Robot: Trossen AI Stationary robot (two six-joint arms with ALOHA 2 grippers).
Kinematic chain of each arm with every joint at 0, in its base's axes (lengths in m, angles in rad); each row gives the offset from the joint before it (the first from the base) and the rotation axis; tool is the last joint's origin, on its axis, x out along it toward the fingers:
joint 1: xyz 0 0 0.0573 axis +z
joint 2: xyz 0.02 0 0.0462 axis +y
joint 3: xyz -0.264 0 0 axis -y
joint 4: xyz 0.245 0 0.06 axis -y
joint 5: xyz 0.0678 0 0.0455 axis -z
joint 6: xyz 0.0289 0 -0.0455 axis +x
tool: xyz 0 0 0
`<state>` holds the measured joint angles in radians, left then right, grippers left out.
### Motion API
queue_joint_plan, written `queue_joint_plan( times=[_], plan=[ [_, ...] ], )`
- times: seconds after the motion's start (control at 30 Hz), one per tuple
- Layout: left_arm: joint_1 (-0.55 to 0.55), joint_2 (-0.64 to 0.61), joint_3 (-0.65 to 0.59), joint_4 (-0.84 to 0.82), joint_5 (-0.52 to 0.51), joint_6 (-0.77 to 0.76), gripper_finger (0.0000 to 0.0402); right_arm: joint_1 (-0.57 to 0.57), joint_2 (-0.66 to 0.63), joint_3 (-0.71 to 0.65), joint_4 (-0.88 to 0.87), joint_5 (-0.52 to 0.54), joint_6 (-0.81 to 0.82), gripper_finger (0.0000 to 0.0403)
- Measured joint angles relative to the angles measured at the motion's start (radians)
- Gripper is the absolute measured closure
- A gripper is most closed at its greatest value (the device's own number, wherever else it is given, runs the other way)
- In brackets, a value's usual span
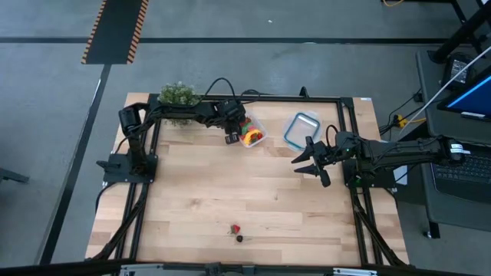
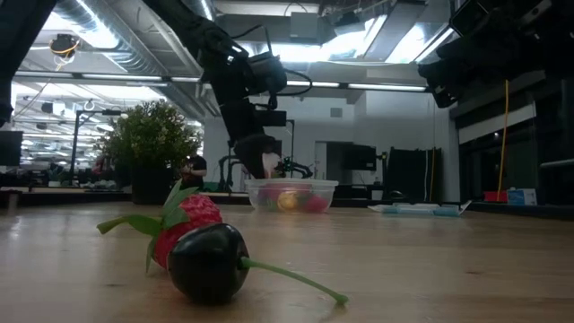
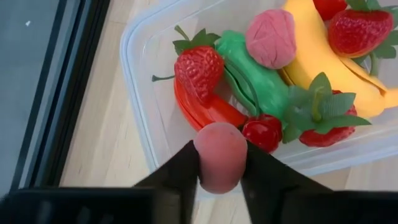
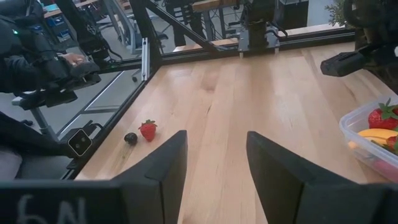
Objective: Pick and placing Produce into tupperware
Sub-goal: Put the pink apricot into the transparent container, then put the red strawberry into the transparent container
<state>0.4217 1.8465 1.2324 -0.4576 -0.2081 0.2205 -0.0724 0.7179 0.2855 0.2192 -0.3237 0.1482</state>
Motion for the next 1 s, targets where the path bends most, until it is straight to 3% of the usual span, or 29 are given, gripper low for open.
queue_joint_plan(
  times=[0.13, 0.23, 0.37, 0.6, 0.73, 0.9, 1.0],
  plan=[
    [0.0, -0.005, -0.001, -0.002, 0.0, 0.0, 0.0247, 0.0, 0.0, 0.0, 0.0, 0.0, 0.0, 0.0236],
    [-0.004, -0.014, -0.001, 0.002, 0.0, 0.0, 0.0224, 0.0, 0.0, 0.0, 0.0, 0.0, 0.0, 0.0236],
    [-0.012, -0.019, 0.003, -0.013, -0.015, 0.001, 0.0217, 0.0, 0.0, 0.0, -0.001, 0.0, 0.0, 0.0236],
    [-0.039, -0.032, 0.115, -0.265, -0.019, -0.039, 0.022, 0.0, 0.0, 0.0, -0.003, 0.0, 0.005, 0.0236],
    [-0.075, -0.062, 0.143, -0.303, 0.015, -0.11, 0.0216, 0.0, 0.0, 0.0, -0.006, -0.001, 0.034, 0.0236],
    [-0.161, -0.139, 0.09, -0.157, 0.167, -0.132, 0.0214, 0.0, 0.005, 0.0, -0.024, -0.003, 0.089, 0.0236],
    [-0.228, -0.22, -0.008, -0.035, 0.197, -0.167, 0.0214, 0.0, 0.018, 0.0, -0.027, -0.003, 0.08, 0.0236]
  ],
)
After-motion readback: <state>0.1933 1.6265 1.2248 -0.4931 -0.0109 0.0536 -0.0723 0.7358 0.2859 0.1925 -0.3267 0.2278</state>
